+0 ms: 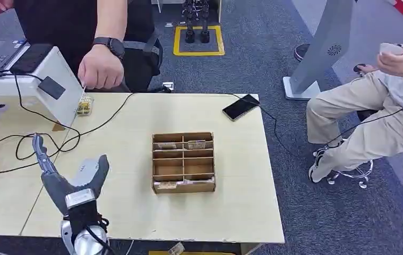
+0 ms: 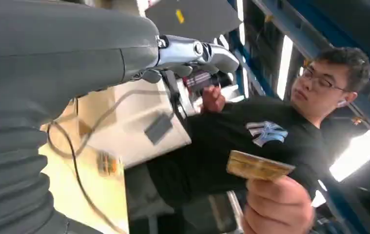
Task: Pass the card to the sensor for recognition and then transmit it.
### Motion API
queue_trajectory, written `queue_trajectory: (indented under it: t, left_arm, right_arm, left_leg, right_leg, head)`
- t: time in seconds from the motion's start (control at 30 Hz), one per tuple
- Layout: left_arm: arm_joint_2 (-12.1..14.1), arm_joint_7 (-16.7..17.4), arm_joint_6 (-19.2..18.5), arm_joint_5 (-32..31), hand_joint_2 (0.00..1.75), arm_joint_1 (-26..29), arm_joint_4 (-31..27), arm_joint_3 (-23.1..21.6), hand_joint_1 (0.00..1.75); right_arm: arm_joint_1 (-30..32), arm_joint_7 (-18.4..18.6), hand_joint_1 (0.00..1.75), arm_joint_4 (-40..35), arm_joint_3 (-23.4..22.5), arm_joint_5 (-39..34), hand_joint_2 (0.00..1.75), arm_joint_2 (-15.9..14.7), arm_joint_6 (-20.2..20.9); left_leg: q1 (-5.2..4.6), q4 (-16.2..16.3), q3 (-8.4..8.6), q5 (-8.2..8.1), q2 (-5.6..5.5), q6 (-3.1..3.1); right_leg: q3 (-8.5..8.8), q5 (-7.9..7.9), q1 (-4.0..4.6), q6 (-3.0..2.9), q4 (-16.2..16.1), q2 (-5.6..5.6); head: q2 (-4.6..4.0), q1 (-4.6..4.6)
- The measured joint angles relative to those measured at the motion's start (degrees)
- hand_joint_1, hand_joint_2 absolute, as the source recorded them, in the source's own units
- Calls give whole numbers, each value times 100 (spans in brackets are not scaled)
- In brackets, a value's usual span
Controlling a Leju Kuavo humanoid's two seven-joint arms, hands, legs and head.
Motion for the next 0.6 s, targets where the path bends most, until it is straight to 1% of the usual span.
queue_trajectory:
  t: [0.1,0.17,0.23,0.33,0.43,0.6]
  left_arm:
    - [-37,80,2,-223,175,-318,242,361,0]
    - [-44,243,0,-87,175,-533,459,496,0]
    - [-44,442,-2,182,175,-739,699,542,0]
    - [-24,631,-42,324,175,-1041,1010,587,0]
    - [46,693,-15,271,175,-1211,1215,646,0]
    - [114,756,-2,130,175,-1292,1352,677,0]
  right_arm:
    - [-26,-13,0,122,0,50,175,-50,0]
    - [-32,-13,0,201,0,74,175,-70,0]
    - [-57,-13,0,275,0,107,175,-87,0]
    - [-84,-13,0,373,0,111,175,-129,0]
    - [-94,-13,0,450,0,109,175,-155,0]
    - [-98,-13,0,529,0,109,175,-179,0]
  left_leg:
    - [1,0,1,2,1,-3]
    - [1,0,-1,2,-2,-3]
    - [1,0,-3,3,-4,-3]
    - [1,0,-4,3,-4,-3]
    - [1,0,-3,3,0,-3]
    - [1,0,-6,2,-1,-3]
  right_leg:
    - [0,2,1,-3,0,1]
    - [0,2,1,-3,0,0]
    - [0,2,1,-3,0,0]
    - [2,3,1,-3,1,-1]
    - [1,3,1,-3,1,2]
    - [-2,2,1,-3,1,1]
  head:
    - [0,4]
    - [0,2]
    - [0,2]
    - [0,4]
    - [0,4]
    - [0,4]
